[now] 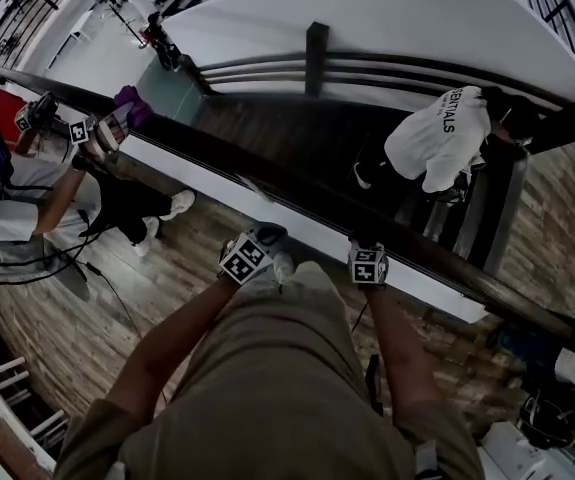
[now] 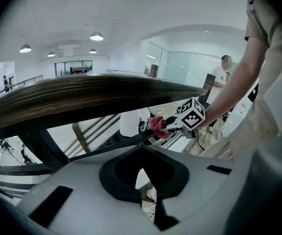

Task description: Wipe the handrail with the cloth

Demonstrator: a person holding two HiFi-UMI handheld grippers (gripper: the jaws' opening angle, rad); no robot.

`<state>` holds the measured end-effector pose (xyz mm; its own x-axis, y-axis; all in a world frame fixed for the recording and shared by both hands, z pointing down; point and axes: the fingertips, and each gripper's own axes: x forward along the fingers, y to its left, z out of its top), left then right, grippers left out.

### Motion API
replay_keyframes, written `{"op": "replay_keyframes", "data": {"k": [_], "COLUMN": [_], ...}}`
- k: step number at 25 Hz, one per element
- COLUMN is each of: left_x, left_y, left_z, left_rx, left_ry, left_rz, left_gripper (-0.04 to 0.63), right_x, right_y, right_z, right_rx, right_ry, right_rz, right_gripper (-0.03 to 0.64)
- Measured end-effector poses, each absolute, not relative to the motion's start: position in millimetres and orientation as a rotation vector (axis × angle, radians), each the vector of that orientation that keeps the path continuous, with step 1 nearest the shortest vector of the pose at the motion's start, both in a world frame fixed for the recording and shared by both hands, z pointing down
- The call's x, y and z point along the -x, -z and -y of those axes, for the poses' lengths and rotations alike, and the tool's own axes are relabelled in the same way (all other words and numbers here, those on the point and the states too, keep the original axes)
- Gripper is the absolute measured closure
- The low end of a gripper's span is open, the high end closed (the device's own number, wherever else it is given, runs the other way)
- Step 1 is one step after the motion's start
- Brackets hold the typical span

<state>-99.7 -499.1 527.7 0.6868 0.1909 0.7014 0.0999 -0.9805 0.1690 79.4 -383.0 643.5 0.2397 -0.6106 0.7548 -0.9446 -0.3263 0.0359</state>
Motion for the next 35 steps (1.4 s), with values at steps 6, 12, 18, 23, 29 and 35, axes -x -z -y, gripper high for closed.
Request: {"op": "replay_keyframes", "data": {"k": [6,12,18,23,29,35], "left_x": [109,118,131,146,173,202], "left_y": [-520,-520,-525,-531,-538,-548], "left_z": [504,530,560,592,651,702], "left_rx": [-2.766,-2.751,-2.718,-2.717,-2.736,-2.734], "left_ry": [-1.207,-1.219,-1.213,-1.231,-1.233,-1.284], "left_rz": [-0.177,-0.087,-0.109,-0.187,-0.302,-0.396], "left_gripper": [0.578,0.578,0.578,0.578,0.578,0.578], "right_x": [-59,-32,-5,18,50,80], "right_y": [-643,-646,-648,-649,-645,-648], "right_z": [408,459,506,543,607,668], "right_rx": [-1.943,-1.823,-1.771,-1.784,-1.818,-1.872], "right_ry": [-0.887,-0.844,-0.828,-0.812,-0.819,-0.806], "right_rz": [1.497,1.605,1.625,1.6,1.564,1.567], "right_gripper": [0.528,0.528,0.528,0.528,0.528,0.528]}}
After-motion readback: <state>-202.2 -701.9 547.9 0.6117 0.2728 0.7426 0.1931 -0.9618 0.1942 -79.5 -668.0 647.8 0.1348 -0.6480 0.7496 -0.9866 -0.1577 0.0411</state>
